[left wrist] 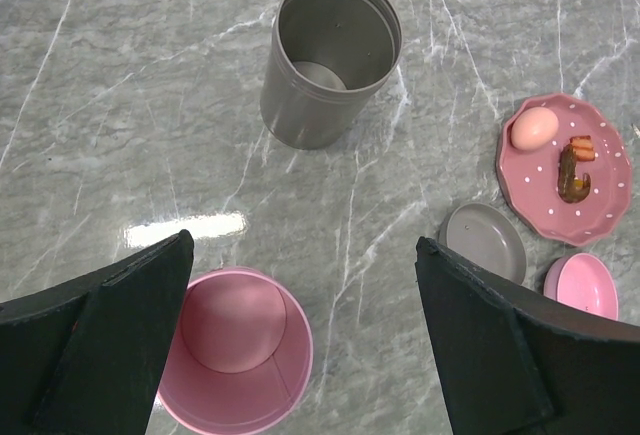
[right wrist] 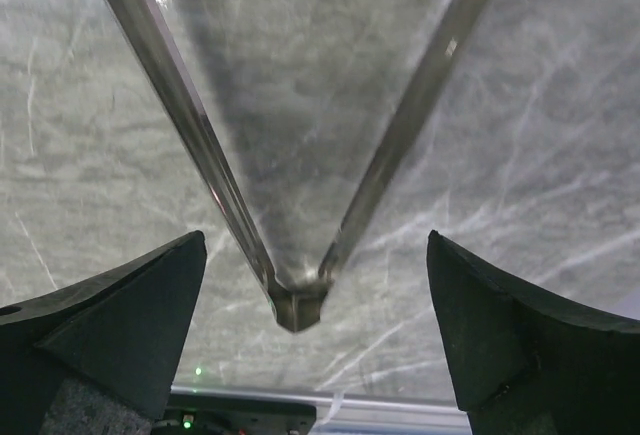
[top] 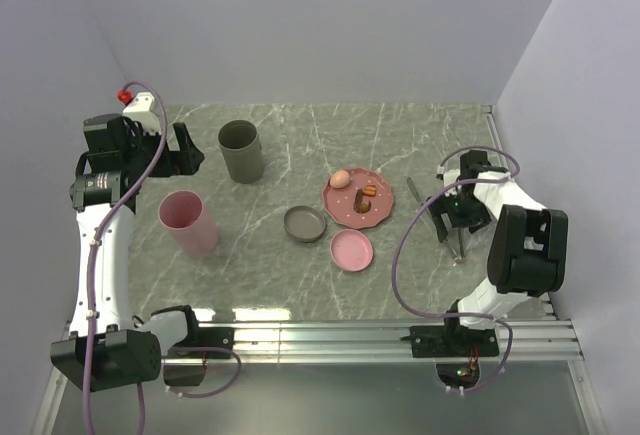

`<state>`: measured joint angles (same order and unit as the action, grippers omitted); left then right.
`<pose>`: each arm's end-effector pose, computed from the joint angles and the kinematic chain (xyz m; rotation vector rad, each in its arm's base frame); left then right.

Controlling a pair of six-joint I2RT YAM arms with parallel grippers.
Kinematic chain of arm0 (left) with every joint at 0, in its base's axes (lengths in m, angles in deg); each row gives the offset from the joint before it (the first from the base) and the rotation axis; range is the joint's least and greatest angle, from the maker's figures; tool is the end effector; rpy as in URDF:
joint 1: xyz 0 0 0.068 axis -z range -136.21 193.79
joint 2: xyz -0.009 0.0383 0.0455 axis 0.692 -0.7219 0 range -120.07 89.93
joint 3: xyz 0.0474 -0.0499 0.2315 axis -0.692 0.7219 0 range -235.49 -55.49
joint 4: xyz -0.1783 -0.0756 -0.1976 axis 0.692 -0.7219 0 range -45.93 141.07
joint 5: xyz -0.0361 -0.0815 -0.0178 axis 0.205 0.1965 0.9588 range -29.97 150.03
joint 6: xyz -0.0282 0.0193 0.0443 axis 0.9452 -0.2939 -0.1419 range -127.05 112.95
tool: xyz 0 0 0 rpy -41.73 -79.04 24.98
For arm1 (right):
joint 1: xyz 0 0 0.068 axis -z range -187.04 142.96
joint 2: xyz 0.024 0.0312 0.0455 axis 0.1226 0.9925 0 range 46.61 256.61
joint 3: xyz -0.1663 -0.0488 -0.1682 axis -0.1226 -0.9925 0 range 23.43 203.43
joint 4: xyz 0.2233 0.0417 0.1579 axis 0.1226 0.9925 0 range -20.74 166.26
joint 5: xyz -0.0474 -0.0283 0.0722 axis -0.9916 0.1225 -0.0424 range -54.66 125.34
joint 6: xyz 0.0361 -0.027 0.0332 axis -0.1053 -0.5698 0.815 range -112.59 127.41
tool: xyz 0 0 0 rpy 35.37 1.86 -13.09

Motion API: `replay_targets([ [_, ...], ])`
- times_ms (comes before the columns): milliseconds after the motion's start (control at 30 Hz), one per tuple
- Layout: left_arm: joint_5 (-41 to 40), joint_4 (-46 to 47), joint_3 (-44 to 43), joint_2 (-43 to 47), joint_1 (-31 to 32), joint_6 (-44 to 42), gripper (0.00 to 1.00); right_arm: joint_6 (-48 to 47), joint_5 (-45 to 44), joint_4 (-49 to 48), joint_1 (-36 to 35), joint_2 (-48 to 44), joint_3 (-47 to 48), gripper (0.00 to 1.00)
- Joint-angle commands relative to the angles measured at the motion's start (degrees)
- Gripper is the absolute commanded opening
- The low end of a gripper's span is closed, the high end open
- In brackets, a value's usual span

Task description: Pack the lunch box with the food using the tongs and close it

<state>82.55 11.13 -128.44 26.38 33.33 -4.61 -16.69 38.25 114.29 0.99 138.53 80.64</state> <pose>0.2576 0.0325 0.3668 0.0014 2.0757 -0.3272 0.2940 -0.0396 0.1346 -0.4199 2.9257 -0.0012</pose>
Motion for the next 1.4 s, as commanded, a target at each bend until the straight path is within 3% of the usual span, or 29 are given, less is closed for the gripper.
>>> replay_targets([
  [0, 1.3, 2.59, -0.27, 0.27, 0.09, -0.06, 0.99, 0.72, 0.51, -3.63, -1.35, 0.63, 1.5, 0.95],
  [933, 4.55, 3.38, 1.23, -0.96, 0.17, 2.22, 0.99, 4.67, 0.68, -13.57, -3.9, 6.96, 0.1, 0.84],
  [1167, 4.28, 2.94, 0.97, -0.7, 0.18, 2.57, 0.99, 4.67, 1.92, -14.27, -3.99, 5.99, -0.7, 0.67],
  [1367, 4.9, 1.71, 0.18, -0.43, 0.18, 2.48, 0.99, 5.2, 3.58, -11.21, -3.46, 1.16, 0.36, 0.65],
])
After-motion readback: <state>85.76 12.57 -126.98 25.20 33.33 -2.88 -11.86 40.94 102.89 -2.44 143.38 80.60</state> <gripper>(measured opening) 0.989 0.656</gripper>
